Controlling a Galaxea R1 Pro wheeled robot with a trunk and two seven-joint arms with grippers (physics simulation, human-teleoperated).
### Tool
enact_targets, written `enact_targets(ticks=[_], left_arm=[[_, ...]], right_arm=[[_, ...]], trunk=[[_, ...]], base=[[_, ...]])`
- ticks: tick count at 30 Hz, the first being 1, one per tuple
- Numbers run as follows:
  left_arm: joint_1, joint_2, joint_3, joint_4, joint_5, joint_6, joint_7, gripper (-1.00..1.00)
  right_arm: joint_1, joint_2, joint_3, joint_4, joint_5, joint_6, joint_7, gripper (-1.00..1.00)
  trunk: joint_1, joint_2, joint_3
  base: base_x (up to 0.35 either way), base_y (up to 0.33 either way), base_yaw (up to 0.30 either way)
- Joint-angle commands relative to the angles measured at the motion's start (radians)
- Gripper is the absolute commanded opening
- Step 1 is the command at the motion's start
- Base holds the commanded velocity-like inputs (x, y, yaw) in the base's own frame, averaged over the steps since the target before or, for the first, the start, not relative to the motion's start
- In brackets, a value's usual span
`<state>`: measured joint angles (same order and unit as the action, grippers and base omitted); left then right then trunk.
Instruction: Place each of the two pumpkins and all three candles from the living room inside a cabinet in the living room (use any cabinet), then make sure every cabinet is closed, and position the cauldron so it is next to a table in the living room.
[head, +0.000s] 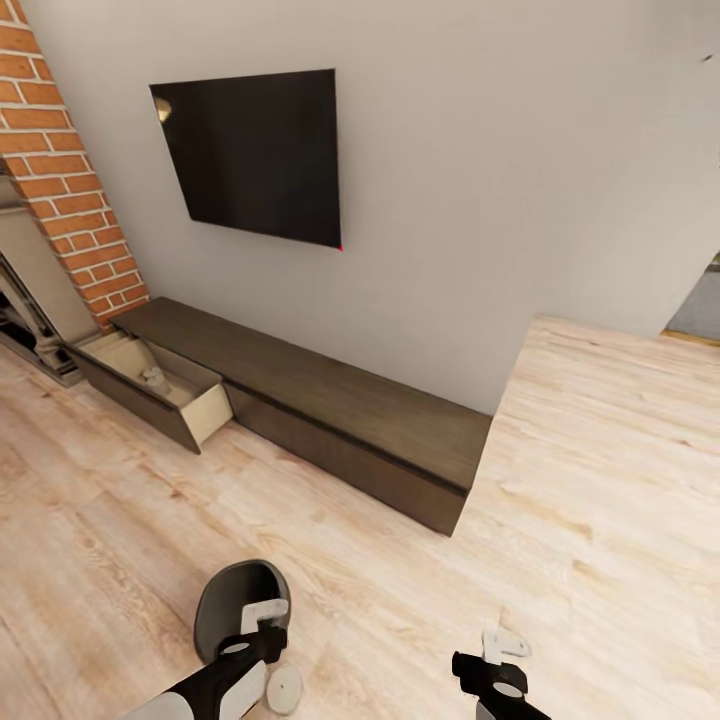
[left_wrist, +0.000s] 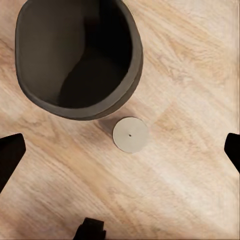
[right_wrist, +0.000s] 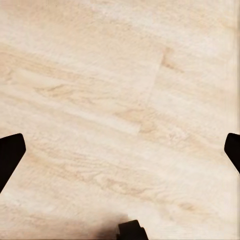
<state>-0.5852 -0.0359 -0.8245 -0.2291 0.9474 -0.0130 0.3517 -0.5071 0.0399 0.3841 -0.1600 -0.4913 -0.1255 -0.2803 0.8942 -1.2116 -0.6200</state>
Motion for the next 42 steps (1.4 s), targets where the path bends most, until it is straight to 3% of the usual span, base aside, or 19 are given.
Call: enact_targets(ticks=[1,13,26,38,42], left_arm=[[-0.001,0.0,-0.008,-0.001,0.008,-0.001,0.006,1.0],[-0.001,0.0,-0.008,-0.001,0.008,-0.002,0.006,1.0],[-0.001,0.0,-0.008,-0.001,0.008,-0.002,0.006,1.0],[-0.001,-0.001,-0.007,-0.005,0.01,-0.002,0.006,1.0],[-0.001,0.0,-0.002,-0.043,0.017,0.0,0.008,1.0]], right_arm=[[-0.001,0.0,0.009,0.0,-0.011,-0.004,-0.003,1.0],[-0.001,0.0,0.009,0.0,-0.01,-0.003,-0.003,1.0],[-0.001,-0.001,0.009,0.002,-0.01,-0.003,-0.003,1.0],[-0.001,-0.002,0.009,0.002,-0.01,-0.003,-0.003,1.0],[-0.001,-0.002,0.009,0.003,-0.01,-0.003,-0.003,1.0]], trunk=[[0.0,0.0,-0.001],[0.0,0.0,-0.001],[0.0,0.0,-0.001],[0.0,0.0,-0.001],[0.0,0.0,-0.001]], base=[[0.241,-0.2,0.0],[0.243,-0.201,0.0],[0.08,-0.059,0.0],[-0.085,0.025,0.0],[-0.028,0.016,0.0]])
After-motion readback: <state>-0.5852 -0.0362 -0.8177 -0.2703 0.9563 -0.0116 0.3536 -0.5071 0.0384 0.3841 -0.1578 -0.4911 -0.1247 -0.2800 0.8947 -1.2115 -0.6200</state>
